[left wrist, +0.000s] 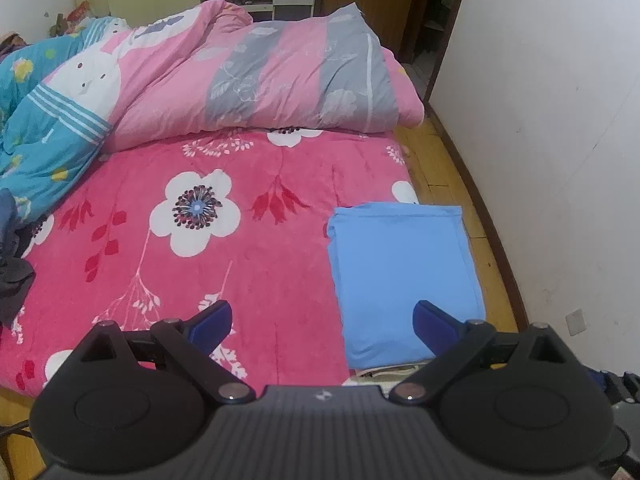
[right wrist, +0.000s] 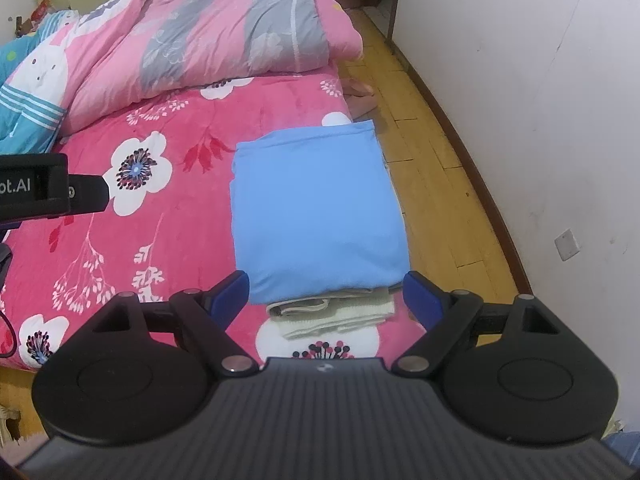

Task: Fold clothes

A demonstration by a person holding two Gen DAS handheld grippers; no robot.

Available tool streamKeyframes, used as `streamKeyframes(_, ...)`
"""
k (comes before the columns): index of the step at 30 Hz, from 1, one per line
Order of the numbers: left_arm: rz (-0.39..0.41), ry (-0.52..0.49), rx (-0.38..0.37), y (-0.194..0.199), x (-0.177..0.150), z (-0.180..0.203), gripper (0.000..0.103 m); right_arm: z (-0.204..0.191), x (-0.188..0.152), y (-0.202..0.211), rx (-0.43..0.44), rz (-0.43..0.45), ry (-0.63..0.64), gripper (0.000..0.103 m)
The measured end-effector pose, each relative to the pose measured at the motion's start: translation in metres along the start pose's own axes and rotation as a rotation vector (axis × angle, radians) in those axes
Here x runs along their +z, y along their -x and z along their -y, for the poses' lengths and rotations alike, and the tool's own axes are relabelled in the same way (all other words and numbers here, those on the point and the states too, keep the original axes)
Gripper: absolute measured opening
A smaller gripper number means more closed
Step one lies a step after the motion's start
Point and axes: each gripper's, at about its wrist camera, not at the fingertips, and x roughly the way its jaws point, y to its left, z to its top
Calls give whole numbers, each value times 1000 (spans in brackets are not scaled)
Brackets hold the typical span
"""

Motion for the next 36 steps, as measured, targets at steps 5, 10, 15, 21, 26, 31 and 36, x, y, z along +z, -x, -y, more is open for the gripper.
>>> streamKeyframes(5,-16,-3,24,-5,2,2,97,-1,1,-1,-4,0,1,84)
streamKeyframes(10,-21,-11,29,-7,4,2,96,-1,1,-3,-7,-1,3,84)
streamKeyframes(15,-29,-15,33,-10,5,2,96,-2,1,-3,-9,-2,4,84)
streamKeyframes(21,-36,-15,36,-11,4,1,96,-2,1,-3,-11,-6,0,84)
streamKeyframes(26,-36,-19,36,-11,4,2,96,-1,1,-3,-11,-4,0,84)
streamKeyframes(31,-39,-19,36,-13,5,1,96,-1,1,-3,-14,-5,0,84)
streamKeyframes(36,-41,-18,36,-15,5,1,96,2,3,-6,-13,-6,5,84)
